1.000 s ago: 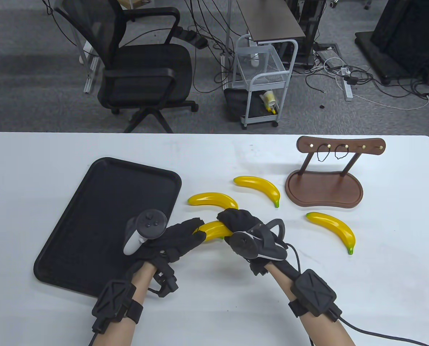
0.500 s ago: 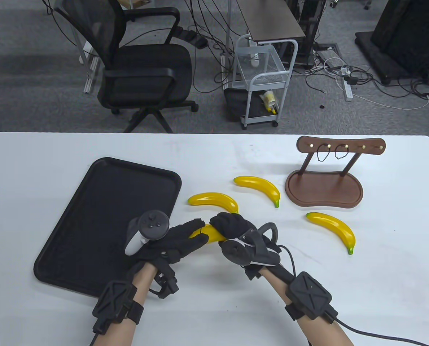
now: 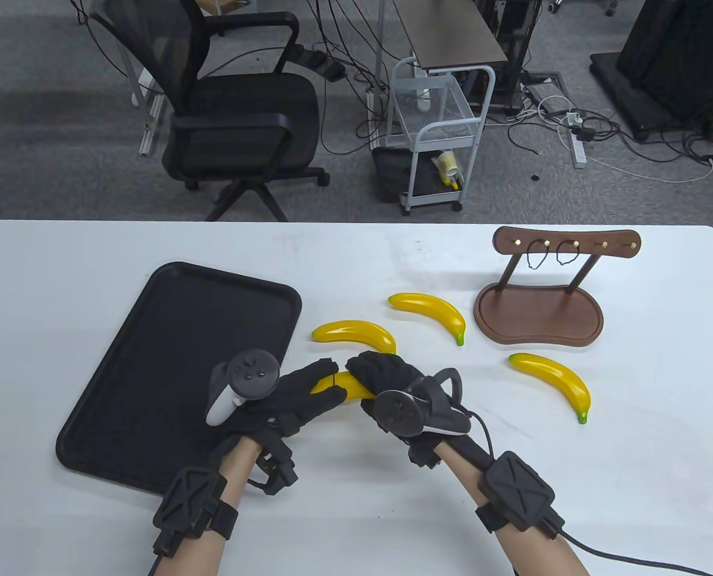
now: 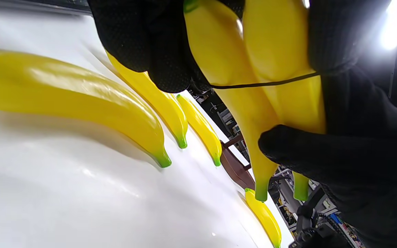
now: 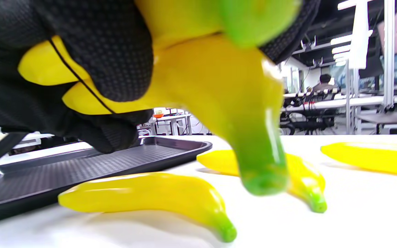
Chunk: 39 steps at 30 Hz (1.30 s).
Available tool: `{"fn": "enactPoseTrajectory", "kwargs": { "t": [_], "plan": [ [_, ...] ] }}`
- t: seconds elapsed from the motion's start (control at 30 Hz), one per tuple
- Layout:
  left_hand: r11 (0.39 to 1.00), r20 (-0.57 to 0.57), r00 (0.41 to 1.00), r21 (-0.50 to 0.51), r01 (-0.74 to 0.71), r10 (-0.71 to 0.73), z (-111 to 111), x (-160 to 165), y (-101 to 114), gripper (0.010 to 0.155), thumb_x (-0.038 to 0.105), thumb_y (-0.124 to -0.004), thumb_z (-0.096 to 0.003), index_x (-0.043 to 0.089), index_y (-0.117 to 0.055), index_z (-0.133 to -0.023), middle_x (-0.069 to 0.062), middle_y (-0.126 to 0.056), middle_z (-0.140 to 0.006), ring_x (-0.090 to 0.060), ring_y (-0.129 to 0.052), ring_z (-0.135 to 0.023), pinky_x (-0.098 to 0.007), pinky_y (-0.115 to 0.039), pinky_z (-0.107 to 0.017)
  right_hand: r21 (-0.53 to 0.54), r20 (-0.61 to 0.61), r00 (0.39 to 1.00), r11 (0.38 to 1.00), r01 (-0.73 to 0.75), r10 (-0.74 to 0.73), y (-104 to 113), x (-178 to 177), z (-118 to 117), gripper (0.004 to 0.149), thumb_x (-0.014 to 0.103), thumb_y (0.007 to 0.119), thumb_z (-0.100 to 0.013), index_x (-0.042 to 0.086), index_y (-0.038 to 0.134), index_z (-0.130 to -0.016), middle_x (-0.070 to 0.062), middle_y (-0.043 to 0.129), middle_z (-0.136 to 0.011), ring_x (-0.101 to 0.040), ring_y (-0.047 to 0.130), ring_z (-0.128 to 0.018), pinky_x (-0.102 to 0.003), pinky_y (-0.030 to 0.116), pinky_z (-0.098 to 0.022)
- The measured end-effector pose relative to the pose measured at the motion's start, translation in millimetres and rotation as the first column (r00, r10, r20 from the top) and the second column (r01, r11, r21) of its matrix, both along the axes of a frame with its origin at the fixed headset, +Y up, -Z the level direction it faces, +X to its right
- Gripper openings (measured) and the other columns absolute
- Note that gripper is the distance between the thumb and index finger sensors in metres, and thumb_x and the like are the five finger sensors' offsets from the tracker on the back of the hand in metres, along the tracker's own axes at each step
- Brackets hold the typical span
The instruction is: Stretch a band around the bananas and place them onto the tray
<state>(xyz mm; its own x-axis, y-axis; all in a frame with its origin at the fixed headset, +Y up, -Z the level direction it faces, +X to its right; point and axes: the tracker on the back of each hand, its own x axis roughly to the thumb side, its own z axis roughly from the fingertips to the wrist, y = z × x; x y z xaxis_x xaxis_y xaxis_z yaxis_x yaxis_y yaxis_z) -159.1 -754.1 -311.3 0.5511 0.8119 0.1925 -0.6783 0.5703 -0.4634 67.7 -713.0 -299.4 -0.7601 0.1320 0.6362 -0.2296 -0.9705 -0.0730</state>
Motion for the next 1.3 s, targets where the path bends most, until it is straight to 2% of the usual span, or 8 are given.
{"fn": "enactPoseTrajectory", "kwargs": {
  "t": [0.17,0.43,0.67,0.8,1.03,1.3],
  "plan": [
    [1.0,-0.007,1.0,0.025,-0.003,0.003,-0.1,-4.7,6.2,0.082,0.064,-0.074,-0.0565,0.012,-0.051,-0.116,-0.012,-0.071,-0.116,-0.037,-0.08,-0.102,-0.055,-0.062,-0.08,-0.133,-0.029,0.995,0.987,0.088,-0.092,4.9,7.9,-6.1,0.074,0.039,0.084,-0.05,0.015,0.05,-0.111,-0.016,0.058,-0.112,-0.043,0.07,-0.095,-0.058,0.069,-0.064],
    [0.995,-0.026,0.999,0.091,0.025,-0.023,1.2,-11.4,18.8,0.081,0.063,-0.075,-0.0559,0.015,-0.05,-0.116,-0.01,-0.068,-0.118,-0.036,-0.075,-0.106,-0.055,-0.058,-0.082,-0.265,-0.008,0.969,0.935,0.236,-0.246,6.5,23.5,-17.2,0.073,0.046,0.079,-0.052,0.014,0.049,-0.111,-0.018,0.056,-0.114,-0.045,0.069,-0.096,-0.058,0.069,-0.064],
    [0.991,-0.031,0.999,0.135,0.018,-0.014,1.5,-15.3,26.6,0.081,0.063,-0.076,-0.0551,0.018,-0.048,-0.116,-0.007,-0.065,-0.12,-0.035,-0.073,-0.108,-0.053,-0.056,-0.084,-0.39,0.047,0.93,0.851,0.353,-0.364,0.3,39.9,-29.8,0.082,0.054,0.075,-0.052,0.01,0.045,-0.113,-0.021,0.053,-0.115,-0.047,0.068,-0.097,-0.059,0.068,-0.063],
    [0.989,-0.024,1.0,0.145,0.019,-0.015,2.5,-13.3,28.5,0.08,0.063,-0.076,-0.055,0.019,-0.047,-0.116,-0.006,-0.064,-0.121,-0.034,-0.071,-0.109,-0.052,-0.055,-0.085,-0.444,0.052,0.922,0.818,0.366,-0.384,-3.6,41.9,-32.5,0.088,0.058,0.073,-0.051,0.008,0.039,-0.115,-0.023,0.049,-0.116,-0.05,0.066,-0.097,-0.061,0.067,-0.063],
    [0.985,0.005,0.999,0.169,0.044,-0.045,4.7,-6.0,30.4,0.08,0.062,-0.076,-0.0545,0.021,-0.047,-0.116,-0.004,-0.062,-0.122,-0.033,-0.069,-0.11,-0.052,-0.054,-0.086,-0.471,0.042,0.916,0.801,0.369,-0.398,-10.5,40.2,-33.6,0.096,0.065,0.07,-0.047,0.007,0.037,-0.115,-0.023,0.049,-0.116,-0.05,0.069,-0.096,-0.061,0.069,-0.062],
    [0.982,0.007,0.998,0.178,0.066,-0.069,5.6,-3.4,29.8,0.08,0.062,-0.076,-0.0545,0.022,-0.046,-0.116,-0.003,-0.062,-0.122,-0.032,-0.069,-0.111,-0.051,-0.054,-0.086,-0.444,0.049,0.909,0.806,0.391,-0.414,-12.2,38.0,-32.3,0.092,0.065,0.072,-0.046,0.007,0.046,-0.113,-0.02,0.06,-0.11,-0.042,0.082,-0.084,-0.054,0.076,-0.056]
  ]
}}
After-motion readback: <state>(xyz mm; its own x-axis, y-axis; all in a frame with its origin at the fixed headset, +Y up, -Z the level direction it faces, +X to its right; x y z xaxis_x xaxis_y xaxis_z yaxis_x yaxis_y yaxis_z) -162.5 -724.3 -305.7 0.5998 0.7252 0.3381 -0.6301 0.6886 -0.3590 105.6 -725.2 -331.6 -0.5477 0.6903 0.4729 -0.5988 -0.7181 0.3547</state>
